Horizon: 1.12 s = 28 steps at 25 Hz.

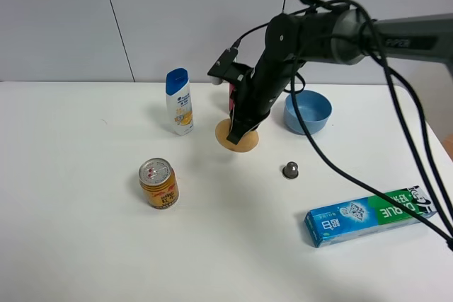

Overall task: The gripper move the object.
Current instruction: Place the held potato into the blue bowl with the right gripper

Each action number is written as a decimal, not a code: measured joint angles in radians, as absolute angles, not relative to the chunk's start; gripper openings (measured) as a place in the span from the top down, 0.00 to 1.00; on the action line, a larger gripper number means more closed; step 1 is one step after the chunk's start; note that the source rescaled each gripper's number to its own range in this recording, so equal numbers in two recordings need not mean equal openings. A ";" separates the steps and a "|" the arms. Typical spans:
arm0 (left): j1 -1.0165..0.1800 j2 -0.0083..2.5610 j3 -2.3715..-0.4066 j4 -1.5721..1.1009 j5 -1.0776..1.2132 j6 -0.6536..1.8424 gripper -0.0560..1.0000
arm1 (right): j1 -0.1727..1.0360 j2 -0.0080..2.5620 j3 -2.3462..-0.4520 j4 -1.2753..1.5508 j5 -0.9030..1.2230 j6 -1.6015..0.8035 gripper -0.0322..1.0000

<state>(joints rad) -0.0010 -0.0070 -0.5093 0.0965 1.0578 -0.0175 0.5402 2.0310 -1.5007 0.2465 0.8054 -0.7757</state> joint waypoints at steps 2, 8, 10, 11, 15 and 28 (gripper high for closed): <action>-0.001 -0.007 -0.509 0.096 1.058 -0.018 0.00 | 0.540 1.976 -1.501 0.247 0.831 -0.772 0.96; -0.001 -0.007 -0.509 0.096 1.058 -0.018 0.00 | 0.519 1.838 -1.502 0.170 0.901 -0.682 0.96; -0.001 -0.007 -0.509 0.096 1.058 -0.018 0.00 | 0.491 1.812 -1.502 0.114 0.932 -0.636 0.97; -0.001 -0.007 -0.509 0.096 1.058 -0.018 0.00 | 0.472 1.800 -1.502 0.092 0.948 -0.617 0.97; -0.001 -0.007 -0.509 0.096 1.058 -0.018 0.00 | 0.382 1.781 -1.502 0.048 0.988 -0.592 0.97; -0.001 -0.007 -0.509 0.096 1.058 -0.018 0.00 | 0.166 1.852 -1.502 0.045 0.922 -0.671 0.97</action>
